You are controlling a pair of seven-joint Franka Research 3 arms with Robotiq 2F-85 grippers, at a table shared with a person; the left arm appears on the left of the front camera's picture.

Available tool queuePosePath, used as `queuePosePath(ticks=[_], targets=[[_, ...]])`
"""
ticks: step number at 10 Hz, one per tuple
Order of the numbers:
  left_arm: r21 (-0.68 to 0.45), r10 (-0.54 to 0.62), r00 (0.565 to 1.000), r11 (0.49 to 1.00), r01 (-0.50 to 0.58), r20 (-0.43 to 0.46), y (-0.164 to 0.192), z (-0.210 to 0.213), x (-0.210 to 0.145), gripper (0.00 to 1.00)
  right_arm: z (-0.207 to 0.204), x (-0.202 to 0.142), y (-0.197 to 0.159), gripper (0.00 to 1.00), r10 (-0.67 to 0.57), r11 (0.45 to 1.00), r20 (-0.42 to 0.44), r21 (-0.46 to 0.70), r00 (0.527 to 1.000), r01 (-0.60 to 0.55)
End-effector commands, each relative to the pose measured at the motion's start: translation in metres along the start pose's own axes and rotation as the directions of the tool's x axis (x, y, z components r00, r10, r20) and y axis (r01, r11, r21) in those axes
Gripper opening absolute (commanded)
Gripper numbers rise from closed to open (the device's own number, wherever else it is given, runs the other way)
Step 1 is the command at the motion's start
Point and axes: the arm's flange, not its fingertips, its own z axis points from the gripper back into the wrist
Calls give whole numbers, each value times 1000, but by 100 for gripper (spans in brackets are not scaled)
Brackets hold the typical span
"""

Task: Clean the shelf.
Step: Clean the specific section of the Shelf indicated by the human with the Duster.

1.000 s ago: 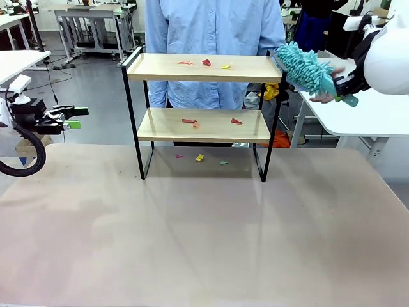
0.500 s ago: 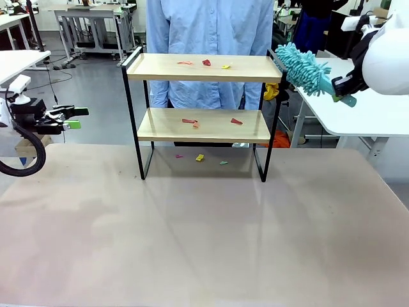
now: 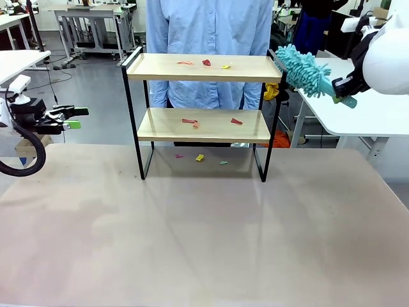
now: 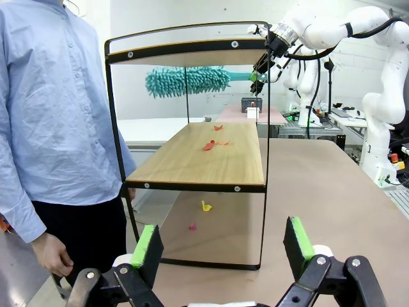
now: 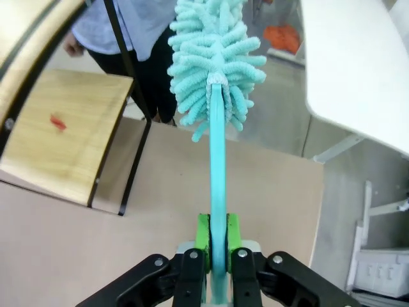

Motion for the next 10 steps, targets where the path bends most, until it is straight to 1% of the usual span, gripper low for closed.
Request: queuePosePath(ticks=[1, 3, 4, 5, 6, 7, 8, 9, 10], targets=[[0, 0, 1000, 1000, 0, -1, 0, 0, 3, 100, 35, 1, -25, 13, 80, 996, -88, 51, 993, -76], [0, 0, 1000, 1000, 0, -1, 0, 0, 3, 100, 64, -6, -57, 13, 184, 982, -182, 69, 966, -174], [0, 0, 1000, 1000, 0, -1, 0, 0, 3, 100, 79, -11, -68, 13, 243, 968, -247, 124, 938, -219], [0, 0, 1000, 1000, 0, -1, 0, 0, 3, 100, 93, -18, -79, 13, 321, 945, -319, 171, 892, -279], [0, 0, 1000, 1000, 0, -1, 0, 0, 3, 100, 105, -25, -84, 13, 383, 920, -377, 232, 843, -315], [0, 0, 1000, 1000, 0, -1, 0, 0, 3, 100, 116, -36, -81, 13, 472, 877, -425, 318, 773, -361], [0, 0, 1000, 1000, 0, -1, 0, 0, 3, 100, 125, -47, -75, 13, 563, 823, -447, 386, 696, -418], [0, 0, 1000, 1000, 0, -1, 0, 0, 3, 100, 134, -59, -65, 13, 642, 765, -461, 439, 613, -471], [0, 0, 1000, 1000, 0, -1, 0, 0, 3, 100, 140, -68, -53, 13, 706, 706, -449, 508, 548, -494]])
